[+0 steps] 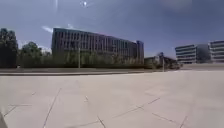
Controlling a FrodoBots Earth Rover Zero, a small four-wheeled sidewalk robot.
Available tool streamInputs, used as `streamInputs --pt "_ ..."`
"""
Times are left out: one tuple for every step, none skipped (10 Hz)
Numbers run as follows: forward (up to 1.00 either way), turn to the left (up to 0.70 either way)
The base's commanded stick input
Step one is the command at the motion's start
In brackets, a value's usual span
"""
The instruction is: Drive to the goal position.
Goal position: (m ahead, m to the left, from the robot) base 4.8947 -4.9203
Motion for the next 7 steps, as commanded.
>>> streamInputs --pt "0.70 -0.34" --pt "0.70 -0.34" --pt "0.70 -0.34" --pt "0.70 -0.34" --pt "0.70 -0.34" --pt "0.70 -0.34" --pt "0.70 -0.34"
